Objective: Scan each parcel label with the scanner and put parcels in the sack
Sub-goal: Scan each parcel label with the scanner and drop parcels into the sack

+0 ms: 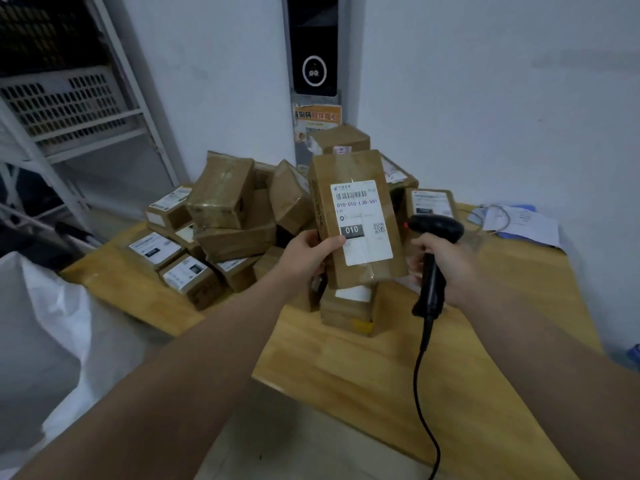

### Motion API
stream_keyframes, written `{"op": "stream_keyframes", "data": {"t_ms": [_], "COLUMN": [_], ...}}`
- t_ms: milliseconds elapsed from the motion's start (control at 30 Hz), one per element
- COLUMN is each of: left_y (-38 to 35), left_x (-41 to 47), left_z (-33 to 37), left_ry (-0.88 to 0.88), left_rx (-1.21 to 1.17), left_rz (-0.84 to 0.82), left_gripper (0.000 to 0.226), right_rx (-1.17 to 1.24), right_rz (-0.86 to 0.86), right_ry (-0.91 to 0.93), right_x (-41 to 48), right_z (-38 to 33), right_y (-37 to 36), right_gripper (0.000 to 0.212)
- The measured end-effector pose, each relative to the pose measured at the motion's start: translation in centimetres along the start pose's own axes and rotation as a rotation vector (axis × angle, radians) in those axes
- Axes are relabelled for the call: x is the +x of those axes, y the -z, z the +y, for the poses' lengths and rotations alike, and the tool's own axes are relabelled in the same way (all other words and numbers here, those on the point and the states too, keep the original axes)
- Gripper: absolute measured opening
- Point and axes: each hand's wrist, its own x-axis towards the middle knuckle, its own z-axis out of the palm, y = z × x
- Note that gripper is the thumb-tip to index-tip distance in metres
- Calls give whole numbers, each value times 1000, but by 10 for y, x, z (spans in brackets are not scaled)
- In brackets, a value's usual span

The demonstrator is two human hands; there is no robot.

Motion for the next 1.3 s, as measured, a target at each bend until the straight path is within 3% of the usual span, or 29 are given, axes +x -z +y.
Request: {"op": "stream_keyframes", "data": {"t_ms": [333,600,733,967,1300], "left_y": [167,291,322,350,400], "left_x": [-47,-78,-83,-78,-88], "left_z": [-54,-96,-111,-140,-187], "left_ry": [47,109,147,227,374], "left_rx": [-18,-62,-133,-219,-346], "left_rz": [167,285,356,490,756], "left_gripper": [56,55,50,27,42], "right_rx": [-136,-231,-256,-421,-469], "right_rz": [-155,-257,-254,-320,-652], "right_ry": [-110,-144,-205,-251,-302], "right_x": [-31,-50,-43,-15,-10], "right_z": [67,119,139,161,187], "right_y": [-166,-291,-329,-380,-456], "right_gripper": [34,29,34,27,28]}}
